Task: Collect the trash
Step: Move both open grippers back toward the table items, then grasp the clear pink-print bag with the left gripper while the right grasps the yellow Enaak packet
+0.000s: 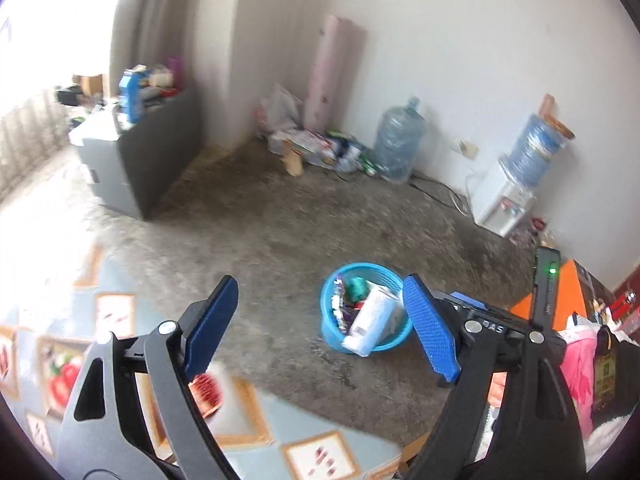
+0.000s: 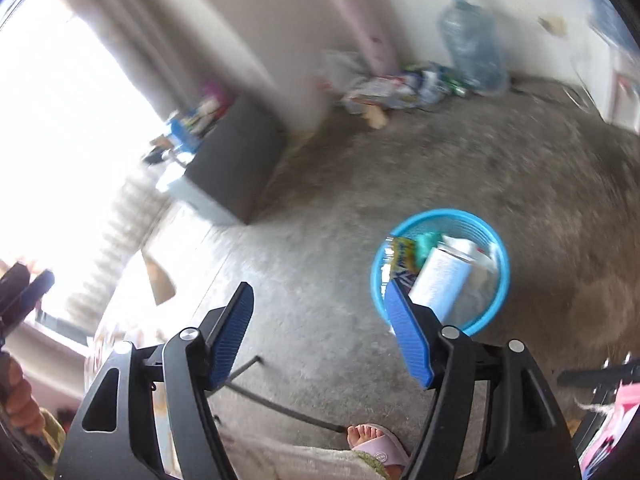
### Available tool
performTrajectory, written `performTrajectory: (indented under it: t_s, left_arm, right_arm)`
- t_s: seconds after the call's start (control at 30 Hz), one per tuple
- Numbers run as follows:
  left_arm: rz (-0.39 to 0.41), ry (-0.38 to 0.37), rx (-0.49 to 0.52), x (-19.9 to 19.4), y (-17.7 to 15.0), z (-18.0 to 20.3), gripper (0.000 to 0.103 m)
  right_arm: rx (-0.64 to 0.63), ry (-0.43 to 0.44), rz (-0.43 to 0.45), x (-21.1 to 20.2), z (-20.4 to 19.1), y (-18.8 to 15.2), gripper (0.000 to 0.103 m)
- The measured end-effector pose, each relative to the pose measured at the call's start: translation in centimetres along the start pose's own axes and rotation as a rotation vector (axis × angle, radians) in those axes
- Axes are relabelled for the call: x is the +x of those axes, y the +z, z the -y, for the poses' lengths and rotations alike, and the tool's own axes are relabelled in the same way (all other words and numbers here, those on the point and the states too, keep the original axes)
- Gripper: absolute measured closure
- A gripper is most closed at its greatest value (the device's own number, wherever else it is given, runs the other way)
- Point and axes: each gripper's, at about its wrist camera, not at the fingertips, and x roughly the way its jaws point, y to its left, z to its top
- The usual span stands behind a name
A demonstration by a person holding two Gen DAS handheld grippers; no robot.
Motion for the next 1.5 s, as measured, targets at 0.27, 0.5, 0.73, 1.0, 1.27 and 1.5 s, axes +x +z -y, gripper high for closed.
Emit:
performTrajectory:
  t_s: [0.27, 0.5, 0.73, 1.0, 1.27, 1.5]
  left_arm:
    - [0.091, 0.205, -0.144, -11.5, -8.3, -5.1, 0.023]
    - [0.114, 0.301, -0.305, -17.6, -15.8, -9.8, 0.023]
    - [0.164, 0.411, -0.439, -23.0, -22.4, -13.2, 0.023]
    - [0.115, 0.402, -0.584, -22.8, -27.8, -16.5, 0.023]
    - [-0.040, 0.388, -0.775, -17.9, -32.2, -20.1, 0.036]
    - [-0.072, 0.408, -0.800, -15.7, -32.9, -21.2, 0.048]
  right_arm:
    - [-0.255, 0.182, -0.064, -2.9, -10.2, -3.5, 0.033]
    - [-0.395, 0.282, -0.127, -4.4, -15.8, -6.6, 0.033]
    - [-0.452, 0.322, -0.235, -3.4, -19.2, -10.2, 0.033]
    - [-0.511, 0.321, -0.372, 0.2, -22.9, -14.0, 0.033]
    - [-0.541, 0.286, -0.453, 3.9, -24.8, -15.9, 0.039]
    - [-0.579, 0.263, -0.477, 6.6, -26.4, -17.6, 0.051]
